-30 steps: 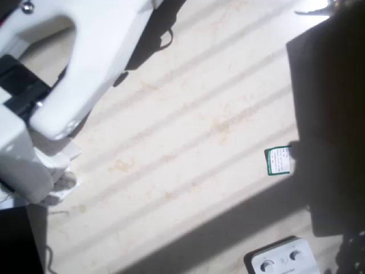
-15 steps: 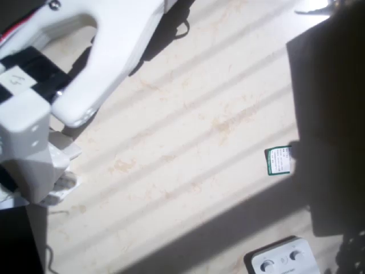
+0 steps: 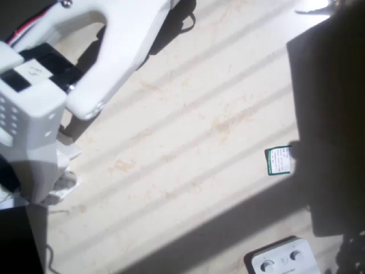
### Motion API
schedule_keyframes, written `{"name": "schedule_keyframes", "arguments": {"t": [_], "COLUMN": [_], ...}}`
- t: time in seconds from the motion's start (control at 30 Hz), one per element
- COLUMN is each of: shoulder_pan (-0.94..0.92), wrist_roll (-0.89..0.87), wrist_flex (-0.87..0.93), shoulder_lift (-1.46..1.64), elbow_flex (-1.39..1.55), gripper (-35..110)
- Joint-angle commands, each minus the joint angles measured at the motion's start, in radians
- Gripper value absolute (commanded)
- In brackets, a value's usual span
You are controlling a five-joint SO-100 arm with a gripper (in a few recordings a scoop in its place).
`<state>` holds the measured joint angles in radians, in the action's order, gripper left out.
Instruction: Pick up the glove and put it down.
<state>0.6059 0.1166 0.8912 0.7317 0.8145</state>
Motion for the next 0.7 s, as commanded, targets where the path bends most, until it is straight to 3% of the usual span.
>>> {"name": "schedule_keyframes", "arguments": {"t": [0.0, 0.4, 0.67], "shoulder_pan": [0.003, 0.003, -0.055], "wrist_roll": [0.005, 0.009, 0.009], "wrist_flex": [-0.006, 0.006, 0.014], "shoulder_lift": [0.008, 0.026, 0.224], "elbow_flex": [-0.043, -0.044, -0.051], "gripper": [-2, 0, 0]}}
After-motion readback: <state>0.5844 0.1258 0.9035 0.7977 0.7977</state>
